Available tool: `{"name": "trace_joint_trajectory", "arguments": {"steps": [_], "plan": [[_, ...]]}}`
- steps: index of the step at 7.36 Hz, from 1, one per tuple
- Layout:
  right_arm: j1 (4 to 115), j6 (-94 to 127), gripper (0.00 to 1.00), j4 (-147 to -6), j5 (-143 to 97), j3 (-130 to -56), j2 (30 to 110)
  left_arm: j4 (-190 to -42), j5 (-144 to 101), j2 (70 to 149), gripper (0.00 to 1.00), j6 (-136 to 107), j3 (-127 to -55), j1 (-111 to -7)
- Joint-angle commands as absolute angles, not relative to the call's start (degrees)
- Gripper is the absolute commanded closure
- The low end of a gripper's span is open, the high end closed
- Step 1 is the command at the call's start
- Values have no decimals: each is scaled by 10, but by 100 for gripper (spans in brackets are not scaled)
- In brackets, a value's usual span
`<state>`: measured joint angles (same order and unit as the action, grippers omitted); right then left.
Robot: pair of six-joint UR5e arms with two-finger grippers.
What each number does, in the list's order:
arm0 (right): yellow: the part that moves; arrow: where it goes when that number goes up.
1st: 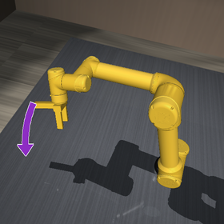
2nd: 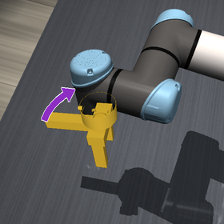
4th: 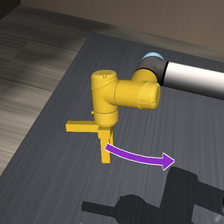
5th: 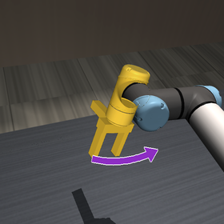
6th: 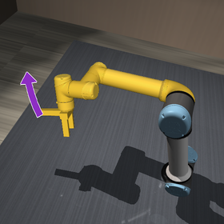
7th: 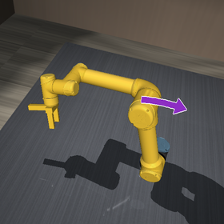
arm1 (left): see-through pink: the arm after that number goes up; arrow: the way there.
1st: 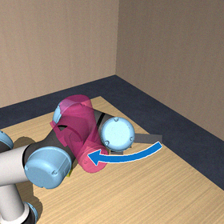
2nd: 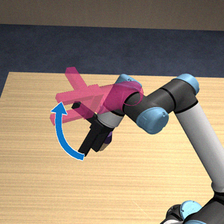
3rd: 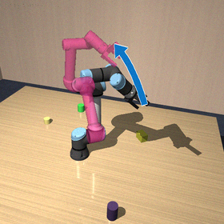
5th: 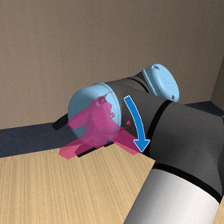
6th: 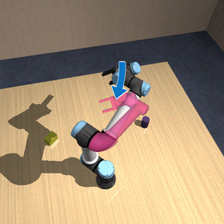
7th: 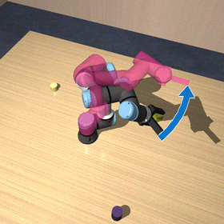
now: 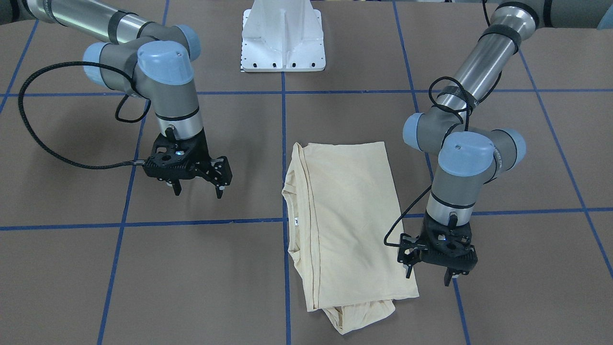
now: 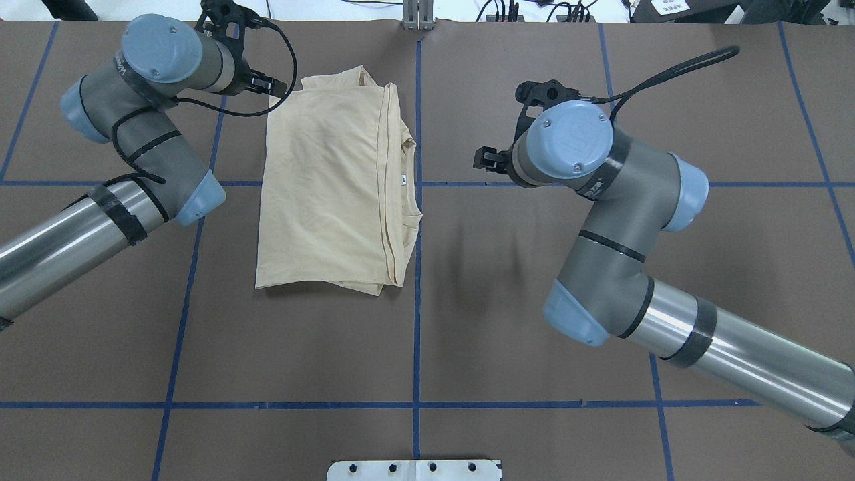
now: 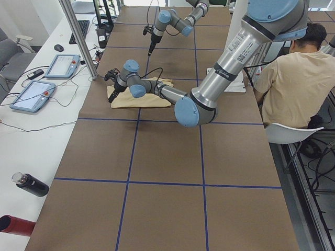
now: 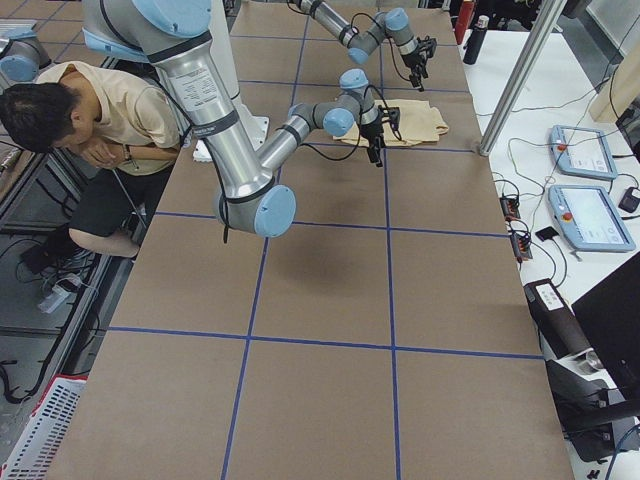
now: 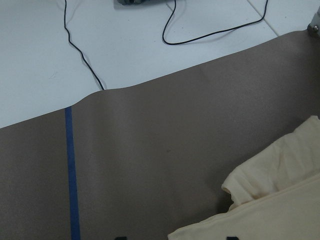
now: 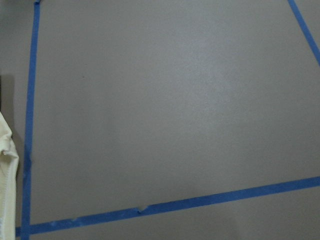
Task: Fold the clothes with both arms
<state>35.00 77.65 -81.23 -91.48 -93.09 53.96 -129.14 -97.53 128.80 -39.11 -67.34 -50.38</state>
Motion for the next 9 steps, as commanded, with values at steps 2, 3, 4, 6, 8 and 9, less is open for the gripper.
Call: {"name": "trace_joint_trajectory", "arguments": {"steps": [2,3,4,6,8,9], "plan": [[278,891,16,-813,-848,-766,386,-1293,-980,1273,0,-396,-692,-504],[261,907,32,-812,-824,-753,383,-1293,-980,1274,0,-398,-692,-504],[253,907,39,-813,-821,-753,384,-1293,-980,1274,0,-399,-692,-503],[242,899,49,-813,-820,-751,388,-1293,-980,1273,0,-401,-692,-502],[238,897,51,-813,-820,-744,389,-1295,-980,1269,0,-401,-693,-502],[238,896,58,-813,-820,-742,388,-1302,-979,1269,0,-401,-693,-501]]}}
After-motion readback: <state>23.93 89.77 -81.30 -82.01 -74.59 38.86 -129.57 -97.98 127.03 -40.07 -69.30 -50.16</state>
